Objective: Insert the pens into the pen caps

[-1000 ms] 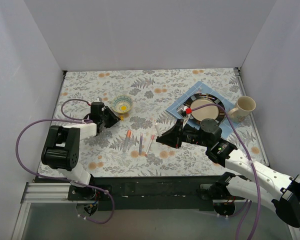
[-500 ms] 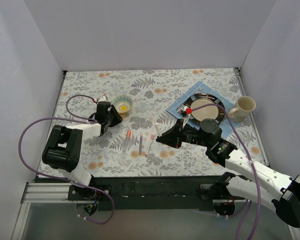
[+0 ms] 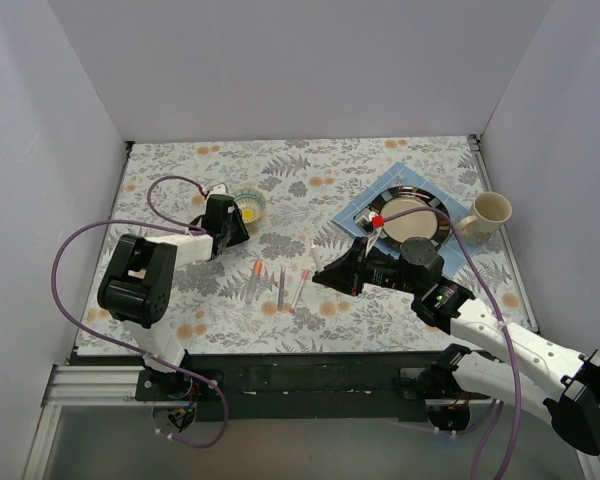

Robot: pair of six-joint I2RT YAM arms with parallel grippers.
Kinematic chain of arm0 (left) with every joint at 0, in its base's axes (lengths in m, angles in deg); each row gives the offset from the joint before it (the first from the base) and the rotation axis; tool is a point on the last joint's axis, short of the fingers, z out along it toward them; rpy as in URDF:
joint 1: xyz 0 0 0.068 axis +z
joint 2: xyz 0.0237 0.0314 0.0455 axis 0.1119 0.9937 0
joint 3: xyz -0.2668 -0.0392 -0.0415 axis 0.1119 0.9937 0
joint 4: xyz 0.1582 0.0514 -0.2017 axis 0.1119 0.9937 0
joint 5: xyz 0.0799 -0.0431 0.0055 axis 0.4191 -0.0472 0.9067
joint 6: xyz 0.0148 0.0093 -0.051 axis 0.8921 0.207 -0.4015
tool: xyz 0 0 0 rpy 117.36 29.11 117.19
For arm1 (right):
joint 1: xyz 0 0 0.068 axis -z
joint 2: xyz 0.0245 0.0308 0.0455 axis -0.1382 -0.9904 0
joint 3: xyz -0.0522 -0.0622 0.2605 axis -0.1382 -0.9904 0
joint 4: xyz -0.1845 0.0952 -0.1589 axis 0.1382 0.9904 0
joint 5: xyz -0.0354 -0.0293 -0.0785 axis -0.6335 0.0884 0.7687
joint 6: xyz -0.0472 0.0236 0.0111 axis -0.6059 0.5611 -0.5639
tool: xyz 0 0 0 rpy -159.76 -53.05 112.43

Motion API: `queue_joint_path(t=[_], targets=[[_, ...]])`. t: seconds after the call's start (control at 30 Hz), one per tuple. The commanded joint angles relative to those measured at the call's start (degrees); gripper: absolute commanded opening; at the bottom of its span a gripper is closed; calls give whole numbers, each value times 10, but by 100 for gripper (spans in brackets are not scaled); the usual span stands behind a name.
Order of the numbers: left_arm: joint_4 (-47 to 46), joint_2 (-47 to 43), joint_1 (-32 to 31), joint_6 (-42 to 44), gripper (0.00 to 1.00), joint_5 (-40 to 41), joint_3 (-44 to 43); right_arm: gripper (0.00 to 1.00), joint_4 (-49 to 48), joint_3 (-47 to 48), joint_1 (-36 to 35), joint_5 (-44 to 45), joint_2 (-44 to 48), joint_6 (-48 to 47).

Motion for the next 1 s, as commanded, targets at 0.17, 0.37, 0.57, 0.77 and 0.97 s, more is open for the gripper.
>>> queue_joint_path(t=[0.17,0.37,0.57,0.77,0.97], targets=[[132,28,-28,25,11,77,-51,1,-6,7,2,6,11,-10],[193,-23,-33,-10,1,74,-17,1,-6,8,2,4,17,-8],[225,-84,-33,-21,0,84,48,1,-15,0,2,-6,19,7],[243,-156,-34,-38,0,77,70,1,-24,-15,1,1,-17,3],[225,-249,-35,-72,0,7,77,1,-80,-24,1,-9,-102,17]])
